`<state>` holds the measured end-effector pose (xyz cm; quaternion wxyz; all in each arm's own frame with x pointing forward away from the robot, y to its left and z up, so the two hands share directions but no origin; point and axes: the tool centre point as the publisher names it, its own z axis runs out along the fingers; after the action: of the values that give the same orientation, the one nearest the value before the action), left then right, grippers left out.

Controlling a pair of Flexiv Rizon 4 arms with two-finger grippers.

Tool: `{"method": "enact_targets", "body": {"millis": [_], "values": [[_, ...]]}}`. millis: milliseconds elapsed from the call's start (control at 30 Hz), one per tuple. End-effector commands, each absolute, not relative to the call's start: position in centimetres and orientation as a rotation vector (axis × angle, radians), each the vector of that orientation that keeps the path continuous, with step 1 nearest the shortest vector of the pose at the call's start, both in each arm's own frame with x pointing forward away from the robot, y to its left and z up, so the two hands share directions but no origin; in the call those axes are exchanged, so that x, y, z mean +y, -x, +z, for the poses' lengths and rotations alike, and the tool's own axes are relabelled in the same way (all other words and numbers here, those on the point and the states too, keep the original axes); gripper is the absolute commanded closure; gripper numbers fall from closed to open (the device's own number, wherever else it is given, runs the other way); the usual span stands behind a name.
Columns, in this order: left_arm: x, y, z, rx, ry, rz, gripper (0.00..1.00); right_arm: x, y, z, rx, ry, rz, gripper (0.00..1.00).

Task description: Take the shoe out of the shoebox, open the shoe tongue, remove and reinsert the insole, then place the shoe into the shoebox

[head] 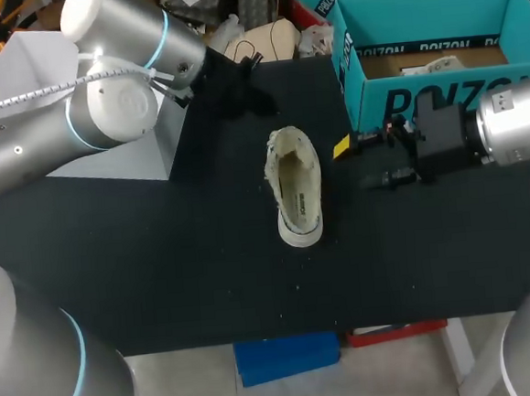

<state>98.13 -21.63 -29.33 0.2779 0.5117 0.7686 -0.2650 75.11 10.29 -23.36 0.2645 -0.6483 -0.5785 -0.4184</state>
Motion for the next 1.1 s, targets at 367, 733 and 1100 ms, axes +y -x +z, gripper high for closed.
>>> {"method": "enact_targets", "body": {"millis": [367,733,1100], "values": [[-24.5,-97.1,-32.8,2.151,-1.513,-0.757,1.0,10.4,-75.1,-23.3,-1.564,1.755,-1.128,0.0],[-23.7,-92.4,-34.1,2.292,-1.572,-0.779,1.0,10.4,-75.1,-23.3,-1.564,1.755,-1.128,0.0],[-24.2,-91.1,-37.3,2.358,-1.609,-0.79,1.0,10.4,-75.1,-23.3,-1.564,1.755,-1.128,0.0]]}}
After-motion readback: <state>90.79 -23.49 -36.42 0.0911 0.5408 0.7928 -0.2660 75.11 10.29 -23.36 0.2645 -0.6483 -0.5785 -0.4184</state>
